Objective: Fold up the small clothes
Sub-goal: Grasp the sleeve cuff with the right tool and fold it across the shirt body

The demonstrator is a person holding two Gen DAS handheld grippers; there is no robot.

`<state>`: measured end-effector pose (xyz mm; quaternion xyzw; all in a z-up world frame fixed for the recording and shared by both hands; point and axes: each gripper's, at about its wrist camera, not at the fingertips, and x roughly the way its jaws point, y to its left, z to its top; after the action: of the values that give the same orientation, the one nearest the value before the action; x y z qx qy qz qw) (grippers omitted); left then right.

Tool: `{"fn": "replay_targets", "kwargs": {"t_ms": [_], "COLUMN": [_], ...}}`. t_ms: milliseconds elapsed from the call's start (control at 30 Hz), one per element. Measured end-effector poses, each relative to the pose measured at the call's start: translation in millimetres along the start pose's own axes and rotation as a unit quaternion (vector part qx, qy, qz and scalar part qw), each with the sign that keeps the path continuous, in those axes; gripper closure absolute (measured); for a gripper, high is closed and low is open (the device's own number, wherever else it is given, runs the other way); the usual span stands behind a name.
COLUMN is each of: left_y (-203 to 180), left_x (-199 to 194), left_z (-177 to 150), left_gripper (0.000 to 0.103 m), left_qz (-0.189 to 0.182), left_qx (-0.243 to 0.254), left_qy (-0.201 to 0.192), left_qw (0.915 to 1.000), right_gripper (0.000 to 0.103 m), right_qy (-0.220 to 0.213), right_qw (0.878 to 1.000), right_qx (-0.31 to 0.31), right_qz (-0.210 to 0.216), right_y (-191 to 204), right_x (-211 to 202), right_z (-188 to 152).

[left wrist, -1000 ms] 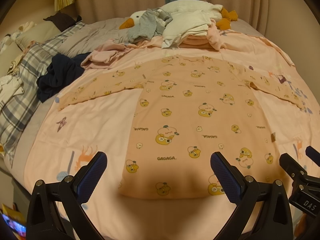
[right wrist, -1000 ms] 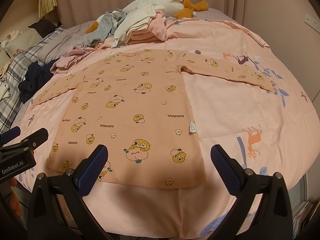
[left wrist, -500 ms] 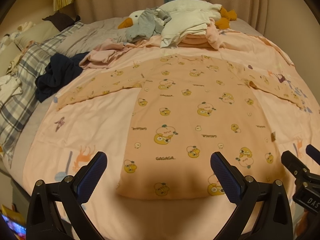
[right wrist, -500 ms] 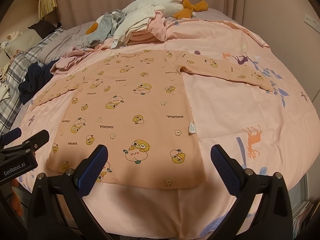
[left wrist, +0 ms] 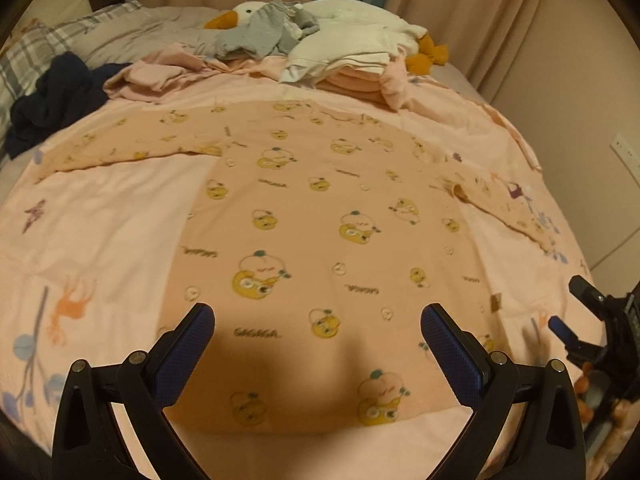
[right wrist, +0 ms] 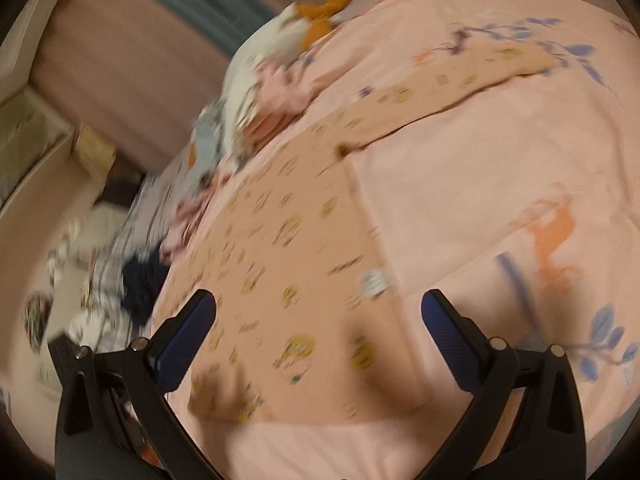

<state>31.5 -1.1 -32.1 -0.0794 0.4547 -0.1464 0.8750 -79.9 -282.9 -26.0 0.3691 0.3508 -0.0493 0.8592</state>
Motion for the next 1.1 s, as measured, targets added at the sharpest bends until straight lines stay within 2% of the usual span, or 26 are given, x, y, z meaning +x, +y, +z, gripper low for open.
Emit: {"fn": "replay_targets", "kwargs": {"t_ms": [167, 267, 467, 600, 700, 800, 867, 900, 967, 1000, 1033, 1067, 1100], "left_y": [-0.2, 1.3, 7.3, 13.5, 16.0, 18.2, 20.1, 21.2, 23.8, 26.1, 28.4, 30.2, 33.2], "left_x": [7.8, 10.3, 27.7, 40.7, 48.7, 56.0, 60.6, 62.4, 64.0, 64.6, 65.1, 65.2, 64.6], "left_z": [11.4, 20.7, 45.5, 55.8, 60.2, 63.0, 64.7, 65.5, 67.6, 68.3, 68.5, 68.6, 68.4], "left_gripper": [0.001, 0.001, 0.001, 0.001, 0.001, 0.001, 0.001, 0.001, 0.001, 0.001, 0.001, 0.001, 0.001], "left_qz": [-0.033, -0.044, -0.016, -0.008, 0.0, 0.006, 0.013, 0.015, 0.019, 0.022, 0.025, 0.026, 0.026], "left_qx": [-0.011, -0.016, -0.024, -0.036, -0.041, -0.044, -0.046, -0.047, -0.049, -0.052, -0.055, -0.057, -0.06], "left_qy": [-0.005, -0.014, -0.017, -0.01, -0.006, 0.001, 0.005, 0.006, 0.008, 0.008, 0.01, 0.011, 0.011], "left_qw": [0.9994, 0.9988, 0.9994, 0.9993, 0.9992, 0.999, 0.9988, 0.9988, 0.9986, 0.9984, 0.9982, 0.998, 0.9978], "right_gripper": [0.0, 0.0, 0.001, 0.003, 0.008, 0.021, 0.038, 0.043, 0.07, 0.078, 0.09, 0.095, 0.095], "right_qy": [-0.046, -0.06, -0.085, -0.112, -0.134, -0.157, -0.165, -0.165, -0.155, -0.151, -0.147, -0.146, -0.144], "right_qw": [0.998, 0.994, 0.983, 0.975, 0.968, 0.958, 0.955, 0.955, 0.957, 0.958, 0.958, 0.957, 0.958], "right_qx": [0.035, 0.09, 0.159, 0.19, 0.209, 0.233, 0.242, 0.241, 0.229, 0.223, 0.219, 0.218, 0.217], "right_qz": [-0.015, -0.022, -0.048, -0.04, -0.038, -0.048, -0.053, -0.058, -0.086, -0.1, -0.116, -0.124, -0.124], "right_y": [-37.9, -75.6, -123.6, -140.1, -150.7, -164.8, -172.3, -175.6, -177.7, -179.5, -181.9, -183.8, -184.1], "right_x": [5.5, 21.6, 49.4, 61.3, 67.6, 71.3, 70.9, 71.6, 73.9, 74.9, 73.9, 73.5, 75.4], "right_z": [40.0, 74.0, 127.3, 155.7, 173.4, 188.0, 194.3, 197.2, 202.7, 204.9, 207.0, 207.9, 210.0]}}
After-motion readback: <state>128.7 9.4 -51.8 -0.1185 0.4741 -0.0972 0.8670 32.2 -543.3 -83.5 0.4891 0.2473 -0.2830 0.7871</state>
